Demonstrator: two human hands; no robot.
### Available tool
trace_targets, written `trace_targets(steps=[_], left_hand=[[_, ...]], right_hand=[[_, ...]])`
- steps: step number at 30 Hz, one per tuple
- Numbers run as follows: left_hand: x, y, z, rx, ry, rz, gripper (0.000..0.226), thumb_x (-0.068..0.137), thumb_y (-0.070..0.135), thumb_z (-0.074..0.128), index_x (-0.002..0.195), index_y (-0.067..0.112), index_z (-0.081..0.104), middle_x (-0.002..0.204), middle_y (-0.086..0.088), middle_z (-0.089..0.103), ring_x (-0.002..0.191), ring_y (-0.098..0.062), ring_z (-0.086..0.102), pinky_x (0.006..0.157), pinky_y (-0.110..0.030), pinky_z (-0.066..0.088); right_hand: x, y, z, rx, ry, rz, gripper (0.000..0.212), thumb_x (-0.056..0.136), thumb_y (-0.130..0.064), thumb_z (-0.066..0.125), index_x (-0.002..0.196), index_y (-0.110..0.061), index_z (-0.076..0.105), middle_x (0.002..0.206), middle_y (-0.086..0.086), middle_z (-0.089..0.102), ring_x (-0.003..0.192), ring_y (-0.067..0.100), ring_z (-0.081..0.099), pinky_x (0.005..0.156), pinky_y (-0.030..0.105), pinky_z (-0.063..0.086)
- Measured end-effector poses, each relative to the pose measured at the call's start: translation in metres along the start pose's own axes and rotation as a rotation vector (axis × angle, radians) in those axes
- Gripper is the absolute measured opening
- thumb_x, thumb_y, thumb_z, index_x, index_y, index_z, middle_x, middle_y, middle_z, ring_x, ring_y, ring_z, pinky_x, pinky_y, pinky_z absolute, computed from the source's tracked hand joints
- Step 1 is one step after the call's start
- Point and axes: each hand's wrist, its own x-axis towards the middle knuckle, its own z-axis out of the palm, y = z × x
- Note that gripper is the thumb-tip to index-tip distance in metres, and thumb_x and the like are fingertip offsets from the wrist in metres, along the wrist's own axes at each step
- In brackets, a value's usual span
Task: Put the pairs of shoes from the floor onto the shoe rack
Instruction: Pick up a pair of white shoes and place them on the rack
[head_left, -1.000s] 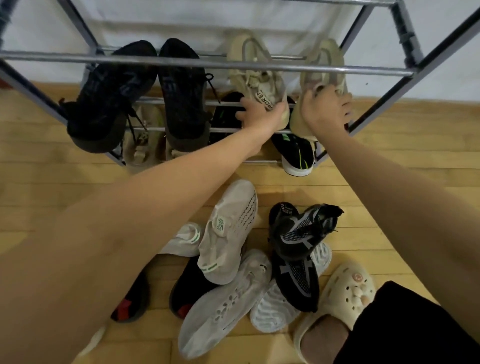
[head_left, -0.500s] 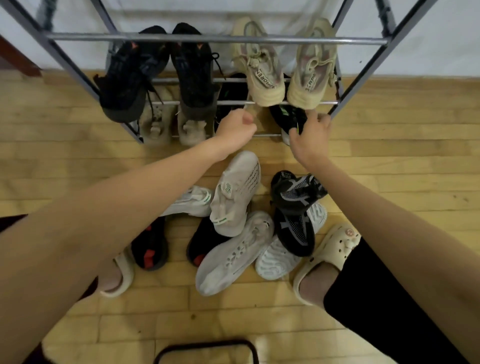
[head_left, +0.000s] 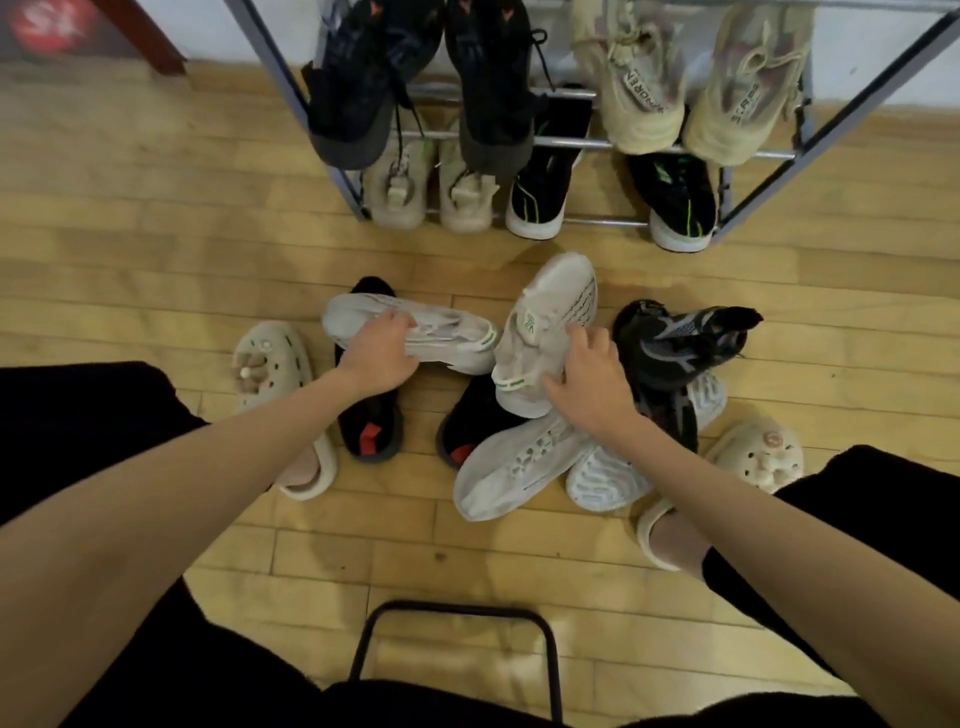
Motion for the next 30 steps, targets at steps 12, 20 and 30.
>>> trace_targets(steps=[12,20,30], left_hand=[[0.034,0.001,0.046,0.433,0.066,0.335,0.102,0.074,0.028,0.077,0.153,0.014,0.014,0.158,-0.011,0.020,0.146,-0.031,0.017,0.120,-0.049,0.013],[0.058,0.015,0.036,0.399,0.022,0.376,0.125,0.054,0.039,0.088,0.151,0.010,0.014,0.137,-0.010,0.047,0.124,-0.031,0.046,0.107,-0.043,0.033],[-0.001,0.007,-0.067,-0.356,0.227,0.311,0.103,0.051,0.026,0.089,0.140,0.031,0.038,0.126,0.003,0.056,0.110,-0.014,0.055,0.083,-0.031,0.046]], right_hand=[[0.051,-0.048,0.054,0.119,-0.251,0.473,0.126,0.069,-0.057,0.075,0.150,-0.007,-0.009,0.153,0.033,-0.009,0.140,0.050,0.012,0.114,0.052,0.024],[0.049,-0.025,0.021,0.909,-0.103,0.689,0.093,0.062,-0.027,0.074,0.140,-0.004,0.028,0.140,0.009,0.038,0.125,0.026,0.044,0.094,0.040,0.045],[-0.003,-0.014,-0.057,1.784,-0.216,0.679,0.020,0.078,-0.020,0.044,0.083,-0.009,0.060,0.074,0.006,0.063,0.071,0.023,0.059,0.074,0.033,0.046]])
